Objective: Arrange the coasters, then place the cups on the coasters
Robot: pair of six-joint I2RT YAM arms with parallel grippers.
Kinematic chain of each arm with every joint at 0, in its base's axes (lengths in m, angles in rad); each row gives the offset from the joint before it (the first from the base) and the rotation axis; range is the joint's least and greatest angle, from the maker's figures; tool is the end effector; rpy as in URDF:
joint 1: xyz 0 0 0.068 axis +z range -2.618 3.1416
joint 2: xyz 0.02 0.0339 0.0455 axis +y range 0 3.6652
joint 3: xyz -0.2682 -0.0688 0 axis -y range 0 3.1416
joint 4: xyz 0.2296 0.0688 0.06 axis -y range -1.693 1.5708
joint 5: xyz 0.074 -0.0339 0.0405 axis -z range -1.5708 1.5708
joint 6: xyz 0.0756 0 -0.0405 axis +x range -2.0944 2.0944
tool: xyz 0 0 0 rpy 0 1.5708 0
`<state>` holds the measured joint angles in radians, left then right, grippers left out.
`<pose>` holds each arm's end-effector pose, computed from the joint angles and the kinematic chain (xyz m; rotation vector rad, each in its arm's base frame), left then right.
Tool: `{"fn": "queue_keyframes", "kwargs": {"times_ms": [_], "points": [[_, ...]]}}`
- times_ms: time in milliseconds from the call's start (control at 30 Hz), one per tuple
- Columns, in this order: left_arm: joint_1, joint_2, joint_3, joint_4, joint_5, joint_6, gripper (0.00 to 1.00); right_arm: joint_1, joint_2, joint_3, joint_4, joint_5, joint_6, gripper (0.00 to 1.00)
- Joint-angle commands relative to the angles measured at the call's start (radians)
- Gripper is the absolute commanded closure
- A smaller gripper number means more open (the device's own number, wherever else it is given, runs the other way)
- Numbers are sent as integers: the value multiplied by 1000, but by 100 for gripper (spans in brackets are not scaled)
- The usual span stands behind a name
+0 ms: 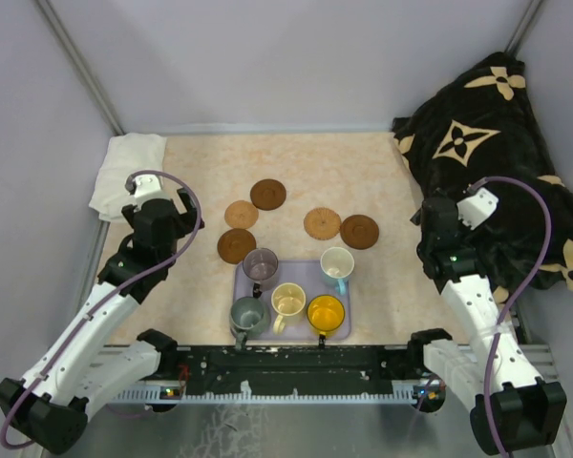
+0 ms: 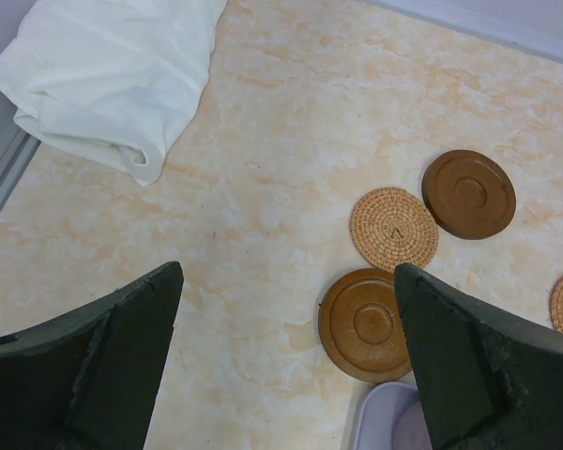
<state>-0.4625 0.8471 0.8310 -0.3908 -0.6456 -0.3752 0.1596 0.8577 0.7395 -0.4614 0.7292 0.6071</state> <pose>0.1960 -0.0469 0.3176 -0.3258 1.8648 0.0702 0.1943 -0.0197 0.2775 0.8303 1.8238 -0.2978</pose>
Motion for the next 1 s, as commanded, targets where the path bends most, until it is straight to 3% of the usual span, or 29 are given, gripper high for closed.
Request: {"fn": "queue_keyframes", "kwargs": {"times_ms": [0,500,633,800,900,967], "points": [[5,-9,-9,-5,-10,-10,0,3,-7,3,40,21,22,1],[4,89,-38,94,75,-35,0,3,49,50,145,-184,-108,1],[5,163,-34,145,107,-51,0,21,168,146,168,-261,-152,1],[5,238,-27,184,129,-70,0,166,367,299,206,-234,-265,2],[6,253,-46,216,131,-77,0,217,487,397,234,-268,-310,8],[5,254,-62,240,139,-80,0,236,572,462,252,-311,-336,18]]}}
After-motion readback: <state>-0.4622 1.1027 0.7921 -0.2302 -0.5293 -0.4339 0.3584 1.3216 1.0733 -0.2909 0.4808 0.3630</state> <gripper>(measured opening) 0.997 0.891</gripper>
